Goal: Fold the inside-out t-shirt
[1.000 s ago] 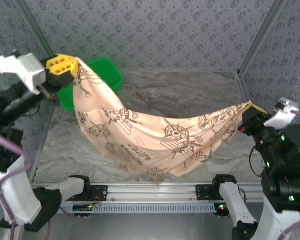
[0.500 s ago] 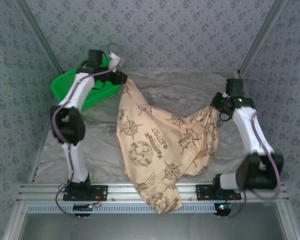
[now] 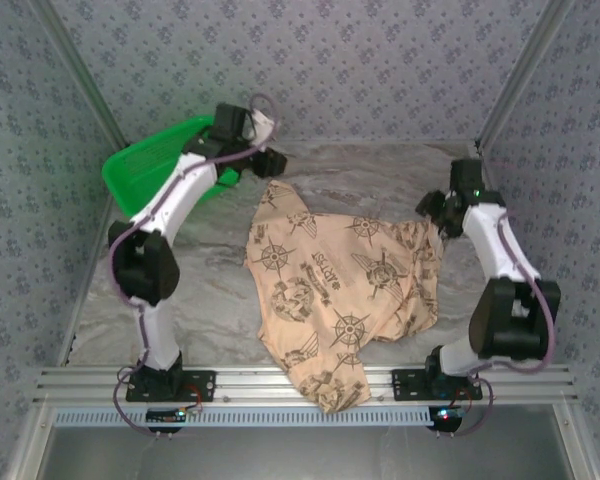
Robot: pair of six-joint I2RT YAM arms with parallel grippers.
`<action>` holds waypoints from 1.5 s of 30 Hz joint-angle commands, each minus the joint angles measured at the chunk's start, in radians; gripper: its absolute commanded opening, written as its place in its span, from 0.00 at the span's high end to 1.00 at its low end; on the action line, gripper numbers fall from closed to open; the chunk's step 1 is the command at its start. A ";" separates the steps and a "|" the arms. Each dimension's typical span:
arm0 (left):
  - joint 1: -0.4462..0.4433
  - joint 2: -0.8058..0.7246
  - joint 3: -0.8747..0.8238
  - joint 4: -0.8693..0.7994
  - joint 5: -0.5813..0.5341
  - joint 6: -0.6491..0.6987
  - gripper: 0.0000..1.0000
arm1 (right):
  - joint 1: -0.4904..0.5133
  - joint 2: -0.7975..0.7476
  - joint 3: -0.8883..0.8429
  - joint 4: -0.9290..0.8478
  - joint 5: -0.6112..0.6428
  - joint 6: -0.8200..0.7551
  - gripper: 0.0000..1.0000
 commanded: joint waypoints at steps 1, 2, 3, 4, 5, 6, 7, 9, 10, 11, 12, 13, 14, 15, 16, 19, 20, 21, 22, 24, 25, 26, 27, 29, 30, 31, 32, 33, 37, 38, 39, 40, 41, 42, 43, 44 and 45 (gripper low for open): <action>-0.109 -0.054 -0.271 0.111 -0.093 -0.217 0.61 | 0.055 -0.072 -0.168 -0.087 0.065 0.063 0.34; -0.136 -0.064 -0.330 0.132 -0.123 -0.243 0.60 | 0.063 -0.087 -0.208 -0.096 0.069 0.097 0.34; -0.154 -0.061 -0.362 0.136 -0.157 -0.260 0.60 | 0.068 -0.096 -0.239 -0.102 0.073 0.111 0.35; -0.162 -0.047 -0.385 0.122 -0.205 -0.287 0.60 | 0.071 -0.104 -0.276 -0.103 0.081 0.128 0.36; -0.163 -0.025 -0.393 0.097 -0.249 -0.311 0.60 | 0.079 -0.111 -0.315 -0.090 0.094 0.142 0.36; -0.159 0.000 -0.397 0.070 -0.285 -0.316 0.60 | 0.084 -0.114 -0.350 -0.070 0.094 0.153 0.37; -0.154 0.020 -0.402 0.061 -0.315 -0.316 0.60 | 0.086 -0.111 -0.368 -0.053 0.090 0.161 0.38; -0.125 0.075 -0.395 0.051 -0.344 -0.331 0.63 | 0.090 -0.079 -0.394 0.000 0.094 0.171 0.43; -0.109 0.099 -0.385 0.050 -0.334 -0.334 0.64 | 0.089 -0.058 -0.398 0.016 0.107 0.180 0.53; -0.096 0.131 -0.368 0.053 -0.327 -0.331 0.67 | 0.089 -0.034 -0.396 0.037 0.114 0.189 0.66; -0.090 0.160 -0.345 0.055 -0.337 -0.318 0.72 | 0.089 -0.012 -0.396 0.062 0.122 0.203 0.76; -0.087 0.187 -0.321 0.050 -0.353 -0.300 0.76 | 0.089 0.004 -0.394 0.069 0.125 0.216 0.86; -0.085 0.222 -0.280 0.030 -0.364 -0.280 0.78 | 0.089 0.029 -0.385 0.108 0.119 0.218 0.96; -0.084 0.253 -0.234 0.013 -0.363 -0.259 0.80 | 0.091 0.056 -0.367 0.125 0.114 0.212 1.00; -0.085 0.280 -0.200 0.007 -0.357 -0.235 0.81 | 0.092 0.080 -0.347 0.127 0.114 0.207 1.00; -0.092 0.363 -0.080 -0.012 -0.401 -0.154 0.88 | 0.102 0.148 -0.257 0.110 0.119 0.162 1.00; -0.093 0.397 -0.016 -0.032 -0.423 -0.125 0.89 | 0.108 0.160 -0.233 0.115 0.109 0.141 1.00; -0.094 0.430 0.042 -0.046 -0.444 -0.094 0.89 | 0.113 0.168 -0.213 0.120 0.095 0.126 1.00; -0.095 0.454 0.086 -0.052 -0.462 -0.062 0.90 | 0.119 0.176 -0.196 0.119 0.084 0.114 1.00; -0.097 0.506 0.174 -0.051 -0.512 0.004 0.90 | 0.129 0.192 -0.160 0.104 0.044 0.080 0.90; -0.096 0.522 0.223 -0.048 -0.525 0.033 0.90 | 0.129 0.194 -0.149 0.092 0.033 0.063 0.77; -0.098 0.542 0.262 -0.047 -0.538 0.060 0.88 | 0.126 0.192 -0.141 0.080 0.022 0.032 0.61; -0.098 0.559 0.300 -0.053 -0.544 0.077 0.84 | 0.118 0.181 -0.137 0.043 0.031 0.028 0.54; -0.101 0.565 0.356 -0.069 -0.544 0.088 0.73 | 0.104 0.122 -0.157 0.010 0.039 0.017 0.48; -0.107 0.553 0.367 -0.078 -0.540 0.082 0.68 | 0.095 0.078 -0.174 -0.006 0.014 0.008 0.46; -0.112 0.533 0.363 -0.082 -0.530 0.074 0.67 | 0.086 0.036 -0.189 -0.021 -0.016 0.003 0.44; -0.120 0.500 0.348 -0.089 -0.509 0.062 0.64 | 0.075 -0.016 -0.212 -0.040 -0.048 0.001 0.42; -0.130 0.458 0.320 -0.089 -0.493 0.046 0.63 | 0.068 -0.068 -0.237 -0.072 -0.063 0.003 0.41; -0.189 0.245 0.120 -0.072 -0.471 -0.002 0.59 | 0.073 -0.280 -0.347 -0.171 -0.056 0.075 0.37; -0.211 0.183 0.054 -0.069 -0.467 -0.014 0.59 | 0.083 -0.324 -0.379 -0.178 -0.064 0.102 0.37; -0.230 0.135 -0.006 -0.068 -0.460 -0.030 0.59 | 0.096 -0.349 -0.406 -0.178 -0.074 0.116 0.39; -0.258 0.078 -0.076 -0.069 -0.447 -0.050 0.59 | 0.112 -0.373 -0.433 -0.171 -0.086 0.129 0.43; -0.287 0.020 -0.145 -0.067 -0.434 -0.081 0.58 | 0.131 -0.381 -0.463 -0.153 -0.095 0.144 0.48; -0.317 -0.029 -0.218 -0.057 -0.424 -0.124 0.58 | 0.153 -0.378 -0.489 -0.125 -0.111 0.163 0.52; -0.339 -0.068 -0.287 -0.045 -0.414 -0.169 0.58 | 0.170 -0.371 -0.511 -0.096 -0.130 0.181 0.55; -0.360 -0.110 -0.373 -0.022 -0.398 -0.242 0.58 | 0.189 -0.362 -0.535 -0.061 -0.149 0.200 0.58; -0.382 -0.148 -0.455 0.002 -0.373 -0.307 0.58 | 0.213 -0.353 -0.553 -0.035 -0.158 0.218 0.60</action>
